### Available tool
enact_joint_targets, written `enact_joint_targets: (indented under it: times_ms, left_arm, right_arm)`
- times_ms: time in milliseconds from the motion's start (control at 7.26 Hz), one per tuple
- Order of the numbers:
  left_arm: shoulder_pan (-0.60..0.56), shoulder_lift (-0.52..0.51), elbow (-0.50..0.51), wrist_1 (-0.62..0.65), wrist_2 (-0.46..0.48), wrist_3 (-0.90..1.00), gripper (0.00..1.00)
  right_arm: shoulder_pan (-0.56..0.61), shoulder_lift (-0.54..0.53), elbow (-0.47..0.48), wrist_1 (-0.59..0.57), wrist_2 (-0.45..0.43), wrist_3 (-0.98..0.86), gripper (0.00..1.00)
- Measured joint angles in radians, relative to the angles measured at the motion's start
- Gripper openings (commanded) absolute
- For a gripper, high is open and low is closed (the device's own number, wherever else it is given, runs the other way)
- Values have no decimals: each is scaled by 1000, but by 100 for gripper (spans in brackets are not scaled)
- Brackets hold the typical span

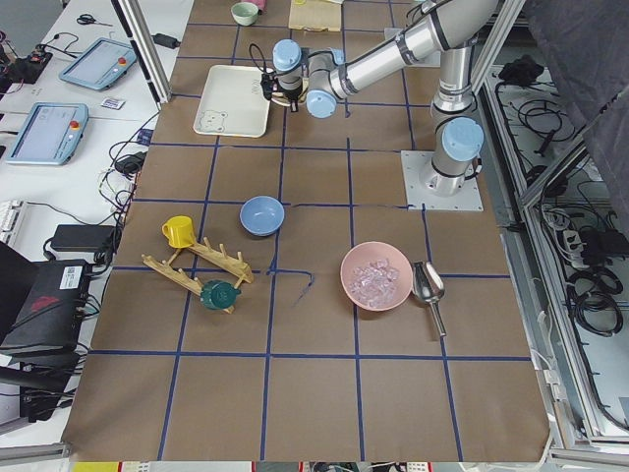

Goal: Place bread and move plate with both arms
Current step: 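Slide the plate with the left gripper onto the bear tray, then release the plate and raise the left gripper away from the tray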

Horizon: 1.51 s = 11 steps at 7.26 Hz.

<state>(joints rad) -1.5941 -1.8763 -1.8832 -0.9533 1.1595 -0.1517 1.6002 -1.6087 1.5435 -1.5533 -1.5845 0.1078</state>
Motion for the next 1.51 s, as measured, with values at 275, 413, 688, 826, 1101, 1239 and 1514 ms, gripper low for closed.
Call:
enact_joint_targets:
  times_ms: [275, 413, 688, 826, 1101, 1239, 1514]
  left_arm:
    - [11, -107, 161, -45, -4, 0, 0]
    - [12, -171, 244, -58, -4, -1, 0]
    - [12, -292, 410, -93, 0, -8, 0]
    - [13, -340, 467, -103, 3, -9, 0]
    - [12, -400, 501, -108, 4, -9, 0]
    - [12, -411, 498, -109, 4, -9, 99]
    - [12, -409, 495, -112, 6, -11, 100]
  right_arm:
    - [0, 1, 1, -2, -6, -7, 100]
    - [0, 1, 2, -2, -7, -9, 100]
    - [1, 1, 2, -4, -6, -10, 100]
    - [1, 1, 1, -7, -7, -11, 100]
    - [1, 1, 1, -9, -6, -12, 100]
    - [1, 2, 2, -10, -2, -10, 100]
    - [2, 2, 2, -10, 2, -5, 100]
